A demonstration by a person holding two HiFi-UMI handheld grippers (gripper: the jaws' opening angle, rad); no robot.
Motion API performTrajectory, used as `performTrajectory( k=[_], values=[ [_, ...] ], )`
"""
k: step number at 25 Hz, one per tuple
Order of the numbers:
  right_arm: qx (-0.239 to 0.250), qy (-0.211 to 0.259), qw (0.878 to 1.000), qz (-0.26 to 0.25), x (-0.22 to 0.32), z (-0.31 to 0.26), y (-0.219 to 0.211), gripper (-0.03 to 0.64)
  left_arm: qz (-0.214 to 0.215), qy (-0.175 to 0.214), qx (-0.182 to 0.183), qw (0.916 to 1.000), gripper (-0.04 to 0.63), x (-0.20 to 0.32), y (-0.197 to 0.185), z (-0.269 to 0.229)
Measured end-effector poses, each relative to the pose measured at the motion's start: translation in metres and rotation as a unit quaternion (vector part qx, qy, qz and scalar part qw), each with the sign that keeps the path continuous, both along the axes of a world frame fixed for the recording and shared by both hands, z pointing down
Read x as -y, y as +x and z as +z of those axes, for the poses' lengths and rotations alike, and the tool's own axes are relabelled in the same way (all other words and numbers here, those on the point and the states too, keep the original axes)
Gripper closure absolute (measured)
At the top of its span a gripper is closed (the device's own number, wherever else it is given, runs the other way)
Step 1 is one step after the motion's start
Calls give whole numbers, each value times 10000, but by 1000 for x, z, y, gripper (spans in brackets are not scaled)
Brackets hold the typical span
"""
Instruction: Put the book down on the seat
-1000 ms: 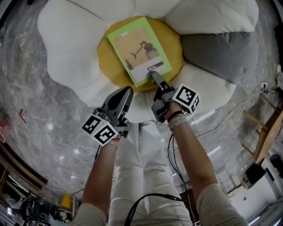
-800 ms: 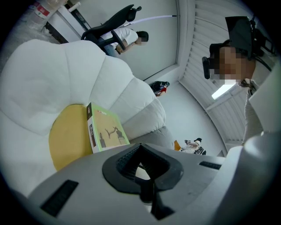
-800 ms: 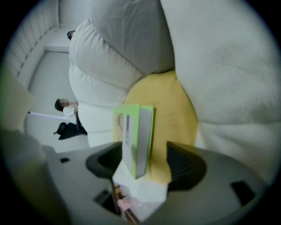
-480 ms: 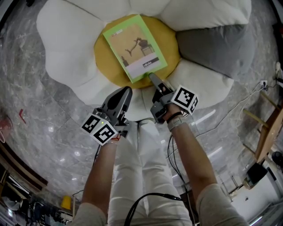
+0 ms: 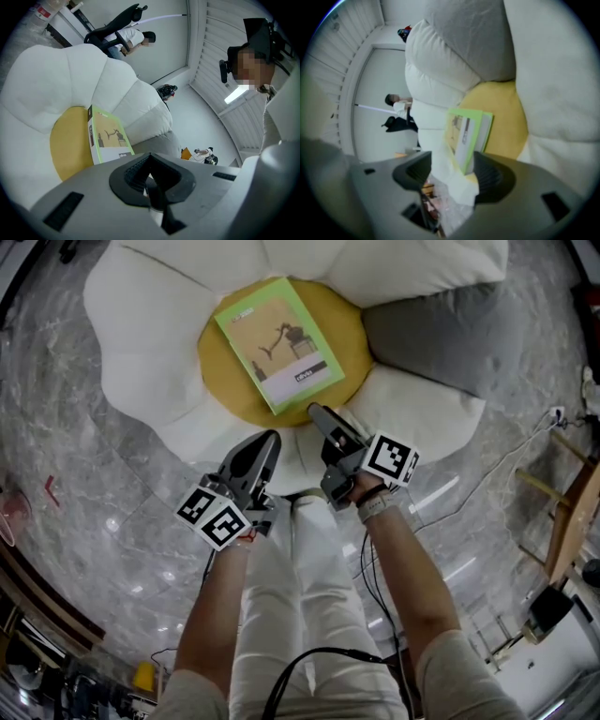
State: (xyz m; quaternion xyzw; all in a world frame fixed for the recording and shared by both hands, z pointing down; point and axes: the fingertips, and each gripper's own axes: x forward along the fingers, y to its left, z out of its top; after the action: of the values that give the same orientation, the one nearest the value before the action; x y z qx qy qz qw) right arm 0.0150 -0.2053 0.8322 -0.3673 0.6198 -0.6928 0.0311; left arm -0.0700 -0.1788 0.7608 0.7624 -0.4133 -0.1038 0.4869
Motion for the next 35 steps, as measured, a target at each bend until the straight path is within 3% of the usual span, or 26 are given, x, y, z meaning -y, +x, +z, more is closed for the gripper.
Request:
performTrajectory(
  k=[3, 9, 11, 21, 35],
  values=[
    [211, 485, 9983, -241, 6, -22, -8, 369, -1, 39, 10, 10000, 572, 2, 0, -9],
    [88, 762, 9953, -587, 3, -45, -11, 553, 15, 158, 19, 9999, 572, 12, 4, -25],
    [101, 845, 9944, -619, 2, -53, -10, 579, 20, 182, 27, 9998, 572, 13, 4, -30],
    [96, 1607, 9809, -1087, 0, -102, -12, 603, 96, 148, 104, 9998, 572, 9, 8, -46],
    [48, 2112, 9678, -1368, 5, -177, -17, 603, 138, 388, 224, 9989, 572, 22, 3, -101]
  ],
)
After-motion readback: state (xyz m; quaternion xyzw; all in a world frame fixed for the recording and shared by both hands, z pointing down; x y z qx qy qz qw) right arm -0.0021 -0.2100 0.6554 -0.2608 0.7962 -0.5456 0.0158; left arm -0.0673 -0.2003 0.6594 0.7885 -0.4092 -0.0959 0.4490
